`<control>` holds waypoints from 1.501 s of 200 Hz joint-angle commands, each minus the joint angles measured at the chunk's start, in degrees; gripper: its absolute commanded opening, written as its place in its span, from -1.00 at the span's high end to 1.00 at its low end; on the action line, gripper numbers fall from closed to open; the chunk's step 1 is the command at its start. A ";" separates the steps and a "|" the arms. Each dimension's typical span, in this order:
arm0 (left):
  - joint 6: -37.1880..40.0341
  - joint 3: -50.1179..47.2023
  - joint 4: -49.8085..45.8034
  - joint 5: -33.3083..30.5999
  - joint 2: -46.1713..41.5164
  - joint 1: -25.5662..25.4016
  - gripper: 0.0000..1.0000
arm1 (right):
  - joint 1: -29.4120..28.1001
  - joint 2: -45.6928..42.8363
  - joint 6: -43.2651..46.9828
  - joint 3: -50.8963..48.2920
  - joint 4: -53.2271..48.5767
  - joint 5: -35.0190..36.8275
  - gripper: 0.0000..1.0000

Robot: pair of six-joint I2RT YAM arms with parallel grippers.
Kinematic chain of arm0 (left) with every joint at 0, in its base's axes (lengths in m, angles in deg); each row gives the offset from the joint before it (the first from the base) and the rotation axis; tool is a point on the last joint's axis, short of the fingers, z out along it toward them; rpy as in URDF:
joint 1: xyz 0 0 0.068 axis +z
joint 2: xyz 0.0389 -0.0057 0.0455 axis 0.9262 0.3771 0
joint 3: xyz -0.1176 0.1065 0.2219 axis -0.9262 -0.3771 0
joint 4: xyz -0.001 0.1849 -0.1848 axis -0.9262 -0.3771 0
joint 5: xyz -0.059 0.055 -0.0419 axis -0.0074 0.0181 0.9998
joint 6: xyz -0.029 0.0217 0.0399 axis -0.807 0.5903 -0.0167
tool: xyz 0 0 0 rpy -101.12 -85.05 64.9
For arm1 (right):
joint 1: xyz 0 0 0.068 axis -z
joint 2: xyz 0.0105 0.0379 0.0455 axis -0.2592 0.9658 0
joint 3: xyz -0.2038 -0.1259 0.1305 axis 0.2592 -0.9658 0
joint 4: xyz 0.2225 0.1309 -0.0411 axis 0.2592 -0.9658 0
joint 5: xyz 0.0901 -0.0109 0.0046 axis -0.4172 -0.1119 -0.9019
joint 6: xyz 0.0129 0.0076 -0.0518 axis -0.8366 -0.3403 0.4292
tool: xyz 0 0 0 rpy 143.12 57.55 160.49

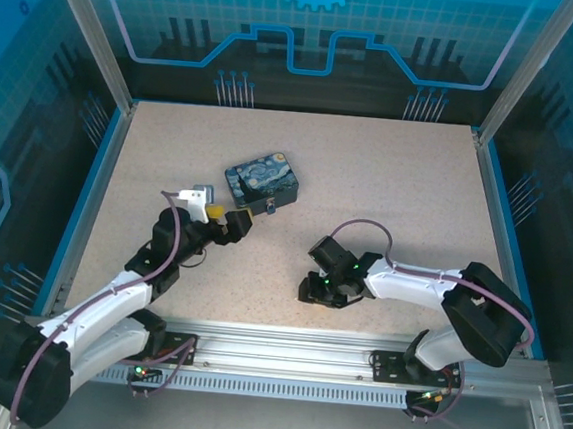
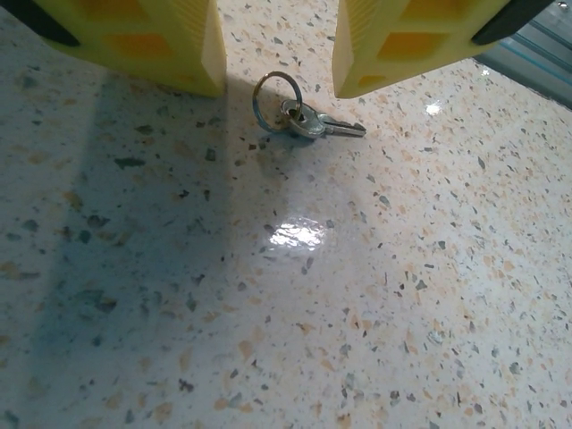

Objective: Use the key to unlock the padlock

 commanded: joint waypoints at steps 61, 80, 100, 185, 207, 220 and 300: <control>-1.44 2.20 1.54 -0.27 1.25 -0.89 -0.97 | -0.73 3.90 -0.87 -0.16 3.52 -1.27 0.50; -1.39 2.20 1.55 -0.27 1.53 -0.98 -0.97 | -0.75 4.12 -0.76 0.19 3.07 -1.05 0.56; -1.26 2.20 1.57 -0.27 1.81 -0.98 -0.97 | -0.76 4.26 -0.30 0.70 2.17 -0.71 0.61; -0.57 2.16 1.59 -0.20 1.98 -1.04 -0.97 | -0.65 2.33 3.62 3.32 -2.21 1.63 1.00; -0.43 2.20 1.53 0.40 1.99 -1.03 -0.98 | -0.11 0.15 4.02 2.82 -2.87 2.74 1.00; -0.59 2.19 1.58 0.99 2.06 -1.13 -0.97 | 0.57 -2.30 3.73 1.28 -0.74 2.80 1.00; -7.09 3.14 10.42 9.50 3.46 -4.13 -0.85 | 5.83 -17.86 -6.28 -11.69 26.41 2.62 1.00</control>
